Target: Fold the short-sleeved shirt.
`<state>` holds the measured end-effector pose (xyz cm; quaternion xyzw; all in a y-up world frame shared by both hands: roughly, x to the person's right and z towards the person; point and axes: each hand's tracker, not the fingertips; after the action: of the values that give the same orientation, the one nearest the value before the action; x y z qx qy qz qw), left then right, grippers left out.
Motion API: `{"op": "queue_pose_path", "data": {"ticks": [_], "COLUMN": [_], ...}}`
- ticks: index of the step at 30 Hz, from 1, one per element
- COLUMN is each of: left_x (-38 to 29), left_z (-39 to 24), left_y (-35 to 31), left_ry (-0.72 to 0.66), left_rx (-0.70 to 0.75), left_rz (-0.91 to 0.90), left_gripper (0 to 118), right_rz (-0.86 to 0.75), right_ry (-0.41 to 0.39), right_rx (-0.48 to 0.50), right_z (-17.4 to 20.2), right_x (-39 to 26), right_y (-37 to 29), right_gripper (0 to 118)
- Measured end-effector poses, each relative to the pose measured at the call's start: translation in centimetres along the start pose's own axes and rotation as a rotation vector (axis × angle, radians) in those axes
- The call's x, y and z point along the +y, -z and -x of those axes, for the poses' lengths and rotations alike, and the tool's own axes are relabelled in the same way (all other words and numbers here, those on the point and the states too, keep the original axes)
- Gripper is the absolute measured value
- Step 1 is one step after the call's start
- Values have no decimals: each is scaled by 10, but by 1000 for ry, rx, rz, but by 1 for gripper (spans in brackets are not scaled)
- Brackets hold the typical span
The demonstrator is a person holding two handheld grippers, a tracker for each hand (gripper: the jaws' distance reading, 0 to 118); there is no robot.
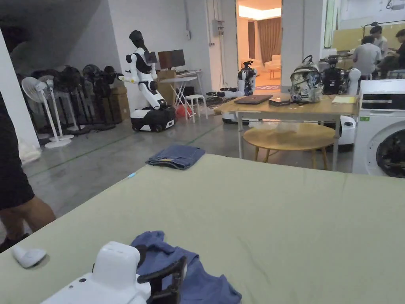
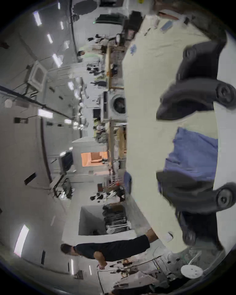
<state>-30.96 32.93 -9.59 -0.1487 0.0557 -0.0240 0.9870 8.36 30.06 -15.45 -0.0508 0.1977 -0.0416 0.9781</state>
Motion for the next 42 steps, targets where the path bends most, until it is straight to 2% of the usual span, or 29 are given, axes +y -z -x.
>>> {"op": "queue_pose_path", "data": {"ticks": [3,5,7,10,11,12,13,14,15,16,17,18,21,23,25,28,32,35,39,42], "left_x": [-21,-42,-68,-102,-115,-124,-134,-137,-132,-129,-128,-128,-114,-74,-26,56,147,178,144,87], "left_z": [44,65,84,109,112,115,120,121,119,117,119,120,131,131,140,138,112,59,-57,-163], "left_y": [61,110,155,211,221,233,245,244,241,242,246,251,245,216,203,182,176,182,210,224], "left_ry": [-87,-71,-62,-176,-167,-182,-228,-253,-277,-251,-249,-269,-366,-465,-505,-332,-165,-98,-121,-130], "left_rx": [-68,-57,-30,-41,-14,4,2,37,6,11,-13,-26,-27,-58,-38,16,-7,-108,-314,-544], "left_rz": [179,359,447,589,618,664,720,708,623,645,654,673,678,531,431,335,200,175,208,356], "left_gripper": [78,80,80,78,71,59,57,46,46,40,24,0,0,0,0,0,0,0,0,0], "right_rz": [45,72,94,129,142,150,156,164,170,172,171,174,185,172,147,118,95,83,64,67], "right_ry": [15,18,20,21,23,24,27,33,37,42,50,61,72,74,93,136,153,170,184,165], "right_rx": [-25,-45,-65,-104,-119,-130,-136,-143,-148,-154,-158,-157,-147,-139,-144,-144,-164,-180,-205,-237], "right_z": [-10,-18,-25,-36,-39,-42,-45,-48,-50,-52,-53,-55,-59,-61,-65,-71,-75,-79,-87,-96], "right_x": [-7,-12,-17,-24,-25,-26,-28,-30,-32,-34,-36,-38,-38,-35,-32,-29,-28,-28,-25,-15], "right_y": [0,-1,-3,-4,-4,-4,-5,-5,-6,-7,-8,-8,-10,-14,-17,-25,-35,-44,-60,-75], "right_gripper": [0,0,0,0,0,0,0,0,0,0,0,0,0,0,0,0,0,0,0,0]}}
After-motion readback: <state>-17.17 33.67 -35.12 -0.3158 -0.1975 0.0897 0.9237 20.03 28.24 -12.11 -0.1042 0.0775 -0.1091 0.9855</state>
